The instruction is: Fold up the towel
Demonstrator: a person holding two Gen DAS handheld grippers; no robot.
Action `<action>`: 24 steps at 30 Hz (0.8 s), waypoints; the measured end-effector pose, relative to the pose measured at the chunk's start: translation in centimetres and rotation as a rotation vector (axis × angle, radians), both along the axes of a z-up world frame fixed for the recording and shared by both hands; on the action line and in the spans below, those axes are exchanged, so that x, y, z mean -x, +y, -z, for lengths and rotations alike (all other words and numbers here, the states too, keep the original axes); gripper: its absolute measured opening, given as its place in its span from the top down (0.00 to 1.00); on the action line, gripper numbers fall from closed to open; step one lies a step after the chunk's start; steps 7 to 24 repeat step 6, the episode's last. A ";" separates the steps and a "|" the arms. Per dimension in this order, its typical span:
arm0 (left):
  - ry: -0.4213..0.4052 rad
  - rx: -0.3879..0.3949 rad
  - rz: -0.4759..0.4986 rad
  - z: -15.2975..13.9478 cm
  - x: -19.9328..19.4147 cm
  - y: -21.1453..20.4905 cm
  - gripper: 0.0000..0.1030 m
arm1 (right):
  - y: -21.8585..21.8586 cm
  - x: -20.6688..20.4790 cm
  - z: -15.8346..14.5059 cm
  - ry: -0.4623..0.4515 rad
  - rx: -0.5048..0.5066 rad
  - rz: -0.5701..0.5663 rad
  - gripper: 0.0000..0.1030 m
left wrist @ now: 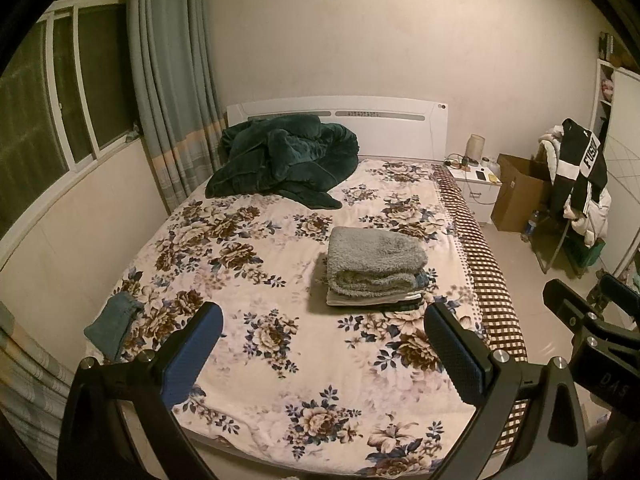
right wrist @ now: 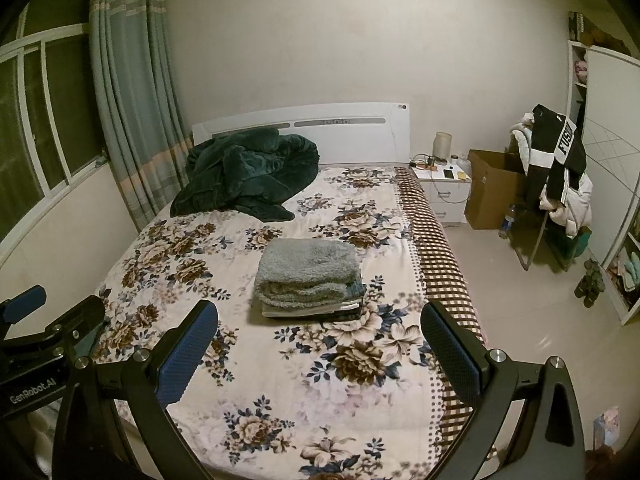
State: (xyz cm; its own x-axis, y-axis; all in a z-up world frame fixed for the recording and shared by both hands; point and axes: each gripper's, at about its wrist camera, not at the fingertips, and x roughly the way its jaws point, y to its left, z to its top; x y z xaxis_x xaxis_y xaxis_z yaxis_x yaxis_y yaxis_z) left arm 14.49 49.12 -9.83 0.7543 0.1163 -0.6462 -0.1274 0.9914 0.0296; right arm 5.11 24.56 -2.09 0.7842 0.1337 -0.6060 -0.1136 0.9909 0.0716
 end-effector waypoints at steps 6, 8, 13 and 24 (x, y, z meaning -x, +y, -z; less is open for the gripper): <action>-0.006 -0.001 0.001 -0.2 0.2 0.2 0.00 | 0.2 0.2 0.1 0.001 -0.001 0.002 0.00; -0.006 -0.001 0.001 -0.2 0.2 0.2 0.00 | 0.2 0.2 0.1 0.001 -0.001 0.002 0.00; -0.006 -0.001 0.001 -0.2 0.2 0.2 0.00 | 0.2 0.2 0.1 0.001 -0.001 0.002 0.00; -0.006 -0.001 0.001 -0.2 0.2 0.2 0.00 | 0.2 0.2 0.1 0.001 -0.001 0.002 0.00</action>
